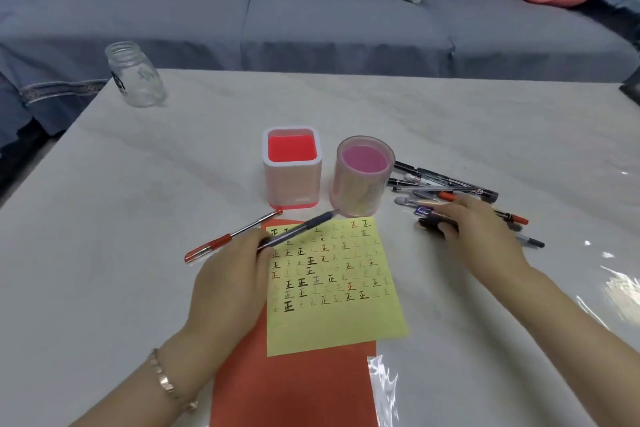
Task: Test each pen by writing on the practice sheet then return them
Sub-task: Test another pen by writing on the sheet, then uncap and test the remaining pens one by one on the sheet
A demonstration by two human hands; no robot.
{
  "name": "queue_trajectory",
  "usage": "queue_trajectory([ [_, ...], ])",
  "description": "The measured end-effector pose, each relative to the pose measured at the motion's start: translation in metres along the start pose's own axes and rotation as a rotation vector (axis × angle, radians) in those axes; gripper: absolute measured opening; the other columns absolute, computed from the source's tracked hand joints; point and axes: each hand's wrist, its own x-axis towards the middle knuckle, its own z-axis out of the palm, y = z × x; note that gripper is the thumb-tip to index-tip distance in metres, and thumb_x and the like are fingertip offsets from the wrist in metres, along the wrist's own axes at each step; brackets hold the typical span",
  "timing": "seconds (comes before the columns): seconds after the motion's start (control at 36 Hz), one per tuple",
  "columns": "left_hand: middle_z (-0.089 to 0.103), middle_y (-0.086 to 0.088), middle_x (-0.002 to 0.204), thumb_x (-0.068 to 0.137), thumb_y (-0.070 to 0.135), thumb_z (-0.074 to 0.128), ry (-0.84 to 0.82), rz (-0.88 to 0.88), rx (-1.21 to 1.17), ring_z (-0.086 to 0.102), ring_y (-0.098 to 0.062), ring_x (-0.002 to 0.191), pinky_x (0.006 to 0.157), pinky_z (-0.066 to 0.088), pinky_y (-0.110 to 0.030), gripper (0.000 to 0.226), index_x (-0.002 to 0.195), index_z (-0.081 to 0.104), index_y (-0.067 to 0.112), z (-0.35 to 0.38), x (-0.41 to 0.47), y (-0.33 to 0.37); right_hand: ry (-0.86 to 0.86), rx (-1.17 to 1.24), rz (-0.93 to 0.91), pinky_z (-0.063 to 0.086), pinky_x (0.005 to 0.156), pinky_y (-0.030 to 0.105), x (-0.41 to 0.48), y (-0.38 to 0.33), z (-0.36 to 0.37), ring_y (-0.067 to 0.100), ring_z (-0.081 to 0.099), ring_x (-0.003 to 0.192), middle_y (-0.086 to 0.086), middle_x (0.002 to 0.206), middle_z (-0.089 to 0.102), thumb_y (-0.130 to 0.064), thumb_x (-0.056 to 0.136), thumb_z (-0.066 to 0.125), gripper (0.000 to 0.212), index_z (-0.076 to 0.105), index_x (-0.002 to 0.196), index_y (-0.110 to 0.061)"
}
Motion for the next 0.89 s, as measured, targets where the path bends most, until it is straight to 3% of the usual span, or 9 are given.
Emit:
queue_trajectory([
  [0.17, 0.057, -0.004, 0.099, 0.093, 0.019, 0.050, -0.027, -0.097, 0.110, 0.054, -0.026, 0.091, 0.069, 0.042, -0.034, 0.018, 0.104, 0.061, 0.012, -0.003, -0.002, -0.041, -0.127, -0.288, 0.044, 0.041, 0.080, 0.038, 0.008, 0.005, 0.020, 0.034, 0.050, 0.109, 0.012, 0.116, 0.056, -0.013, 0.090, 0.052, 0.031, 0.055, 0.120, -0.009],
  [0.36, 0.058, -0.011, 0.072, 0.071, 0.004, 0.075, 0.034, -0.032, 0.366, 0.055, -0.035, 0.064, 0.056, 0.038, -0.035, 0.009, 0.077, 0.069, 0.004, 0.007, 0.007, -0.068, 0.001, -0.134, -0.042, 0.033, 0.072, 0.035, -0.006, -0.011, 0.011, 0.041, 0.054, 0.089, 0.018, 0.103, 0.055, 0.003, 0.083, 0.057, 0.032, 0.056, 0.114, -0.002],
  [0.44, 0.060, -0.013, 0.078, 0.074, 0.009, 0.070, 0.077, -0.056, 0.365, 0.054, -0.036, 0.070, 0.060, 0.038, -0.037, 0.010, 0.084, 0.069, 0.005, 0.007, 0.010, -0.063, -0.005, 0.054, -0.169, 0.031, 0.070, 0.027, -0.019, -0.029, 0.000, 0.030, 0.054, 0.099, 0.008, 0.117, 0.050, -0.010, 0.092, 0.051, 0.031, 0.051, 0.123, -0.008],
  [0.53, 0.060, -0.015, 0.096, 0.074, 0.027, 0.054, 0.086, -0.006, 0.235, 0.050, -0.035, 0.089, 0.076, 0.041, -0.042, 0.036, 0.103, 0.066, 0.008, 0.009, 0.008, -0.044, 0.066, 0.195, -0.315, 0.040, 0.056, 0.028, -0.034, -0.052, -0.010, 0.019, 0.058, 0.079, 0.000, 0.105, 0.055, -0.021, 0.089, 0.058, 0.024, 0.059, 0.112, -0.014],
  [0.64, 0.055, -0.009, 0.120, 0.082, 0.042, 0.046, -0.074, 0.341, -0.058, 0.039, -0.018, 0.112, 0.098, 0.024, -0.022, 0.053, 0.127, 0.046, 0.016, -0.002, 0.002, 0.001, -0.060, 0.488, -0.403, 0.044, 0.067, 0.015, -0.050, -0.079, -0.019, 0.000, 0.053, 0.080, -0.021, 0.093, 0.053, -0.047, 0.080, 0.053, 0.029, 0.061, 0.102, -0.031],
  [0.69, 0.060, -0.006, 0.116, 0.083, 0.042, 0.049, -0.123, 0.539, -0.052, 0.047, -0.016, 0.107, 0.092, 0.034, -0.025, 0.050, 0.126, 0.046, 0.015, -0.006, -0.002, 0.021, -0.100, 0.592, -0.445, 0.043, 0.070, 0.009, -0.054, -0.092, -0.022, -0.005, 0.054, 0.081, -0.025, 0.089, 0.053, -0.048, 0.077, 0.055, 0.027, 0.059, 0.100, -0.033],
  [0.75, 0.067, 0.004, 0.093, 0.085, 0.039, 0.051, -0.161, 0.650, 0.037, 0.058, -0.013, 0.083, 0.071, 0.037, -0.020, 0.041, 0.117, 0.057, 0.015, -0.008, -0.005, 0.033, -0.088, 0.622, -0.501, 0.045, 0.069, 0.011, -0.058, -0.102, -0.023, -0.002, 0.056, 0.078, -0.022, 0.083, 0.056, -0.046, 0.075, 0.059, 0.021, 0.059, 0.092, -0.033],
  [0.81, 0.059, 0.009, 0.069, 0.085, 0.034, 0.052, -0.158, 0.631, 0.157, 0.053, -0.012, 0.062, 0.058, 0.026, -0.022, 0.028, 0.105, 0.062, 0.019, -0.010, -0.005, 0.039, -0.050, 0.621, -0.522, 0.047, 0.069, 0.020, -0.060, -0.109, -0.026, 0.001, 0.056, 0.077, -0.016, 0.080, 0.058, -0.045, 0.074, 0.060, 0.018, 0.058, 0.087, -0.032],
  [0.89, 0.057, 0.005, 0.063, 0.091, 0.034, 0.040, -0.134, 0.498, 0.187, 0.054, -0.018, 0.057, 0.053, 0.027, -0.022, 0.034, 0.104, 0.067, 0.018, -0.013, -0.007, 0.036, 0.225, 0.475, -0.549, 0.041, 0.078, 0.020, -0.065, -0.113, -0.027, 0.008, 0.051, 0.083, -0.007, 0.082, 0.058, -0.039, 0.078, 0.062, 0.018, 0.061, 0.081, -0.021],
])
